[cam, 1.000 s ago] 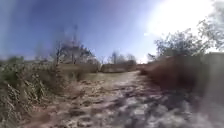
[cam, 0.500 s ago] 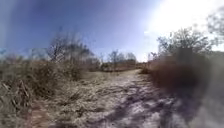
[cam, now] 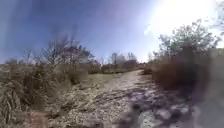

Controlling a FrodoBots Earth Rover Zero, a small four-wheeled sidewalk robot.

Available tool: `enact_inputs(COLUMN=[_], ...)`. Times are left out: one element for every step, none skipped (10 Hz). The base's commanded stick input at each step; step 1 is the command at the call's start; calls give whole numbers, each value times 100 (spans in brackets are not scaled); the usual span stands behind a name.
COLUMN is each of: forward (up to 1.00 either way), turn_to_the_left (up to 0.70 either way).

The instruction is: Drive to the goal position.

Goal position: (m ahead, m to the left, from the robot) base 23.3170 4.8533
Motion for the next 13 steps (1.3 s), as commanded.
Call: enact_inputs(forward=[70,70,70,70,70,70,70,70,70,70,70,70,70], turn_to_the_left=[0,0,0,0,0,0,0,0,0,0,0,0,0])
